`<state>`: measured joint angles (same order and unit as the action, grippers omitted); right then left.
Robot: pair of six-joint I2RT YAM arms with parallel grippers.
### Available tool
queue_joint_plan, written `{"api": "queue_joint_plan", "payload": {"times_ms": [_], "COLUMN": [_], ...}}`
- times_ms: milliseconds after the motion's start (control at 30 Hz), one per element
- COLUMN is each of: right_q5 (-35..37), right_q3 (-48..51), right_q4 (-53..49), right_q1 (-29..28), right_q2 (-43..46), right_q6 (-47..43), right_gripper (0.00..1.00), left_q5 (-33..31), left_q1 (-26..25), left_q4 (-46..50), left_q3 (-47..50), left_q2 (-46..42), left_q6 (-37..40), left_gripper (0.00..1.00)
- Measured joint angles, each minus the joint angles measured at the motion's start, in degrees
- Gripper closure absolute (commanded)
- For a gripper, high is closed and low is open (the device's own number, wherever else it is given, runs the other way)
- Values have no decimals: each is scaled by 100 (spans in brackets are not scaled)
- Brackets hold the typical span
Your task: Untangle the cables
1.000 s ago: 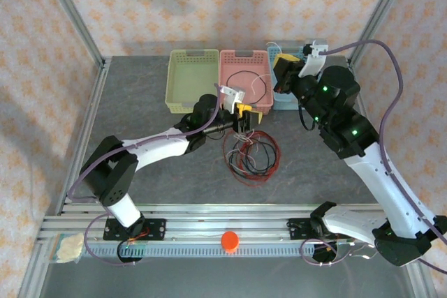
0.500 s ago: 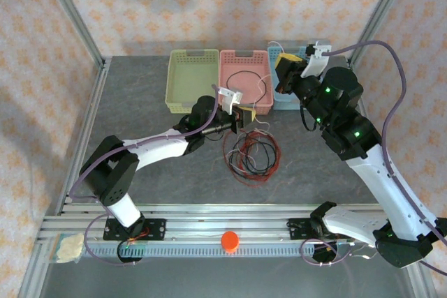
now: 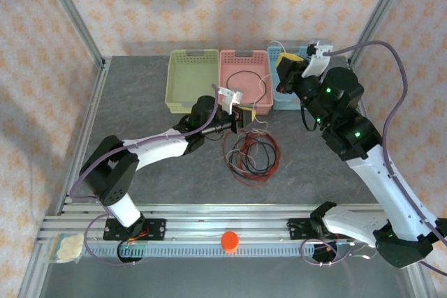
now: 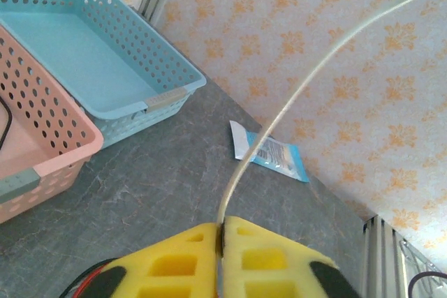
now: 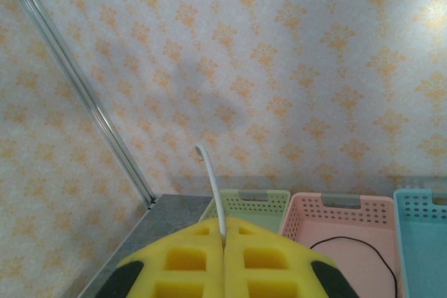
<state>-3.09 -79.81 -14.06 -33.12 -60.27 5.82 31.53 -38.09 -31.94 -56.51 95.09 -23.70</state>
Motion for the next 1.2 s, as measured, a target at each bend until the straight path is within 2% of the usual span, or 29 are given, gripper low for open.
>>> {"api": "queue_joint_plan", "payload": {"times_ms": [100, 267, 300, 433, 633, 767, 900, 967, 1100, 1200], "right_q5": [-70, -142, -144, -144, -103, 116, 627, 892, 1261, 1366], "right_q3": [-2, -13, -13, -15, -13, 13, 85, 83, 63, 81], "right_q4": [0, 2, 2, 2, 0, 0, -52, -125, -400, -597], "right_q1": [0, 0, 0, 0, 0, 0, 0, 0, 7, 63], "right_q2": [0, 0, 0, 0, 4, 24, -20, -140, -586, -820], "right_q6": [20, 48, 59, 85, 85, 83, 129, 199, 372, 551], "right_gripper": [100, 100, 100, 100, 100, 100, 100, 92, 66, 51], "left_q5": [37, 114, 116, 160, 214, 208, 140, 90, -4, -116], "left_q1": [2, 28, 28, 35, 35, 35, 35, 35, 37, 37], "left_q4": [-13, -144, -179, -223, -254, -236, -57, 76, 319, 487], "left_q3": [0, -76, -90, -131, -118, 15, 153, 186, 192, 192], "left_q2": [0, 138, 175, 256, 254, 131, -256, -531, -1180, -1617], "left_q6": [-31, -46, -48, -61, -79, -90, -92, -92, -105, -175], "left_gripper": [72, 69, 71, 88, 100, 100, 100, 100, 100, 100]}}
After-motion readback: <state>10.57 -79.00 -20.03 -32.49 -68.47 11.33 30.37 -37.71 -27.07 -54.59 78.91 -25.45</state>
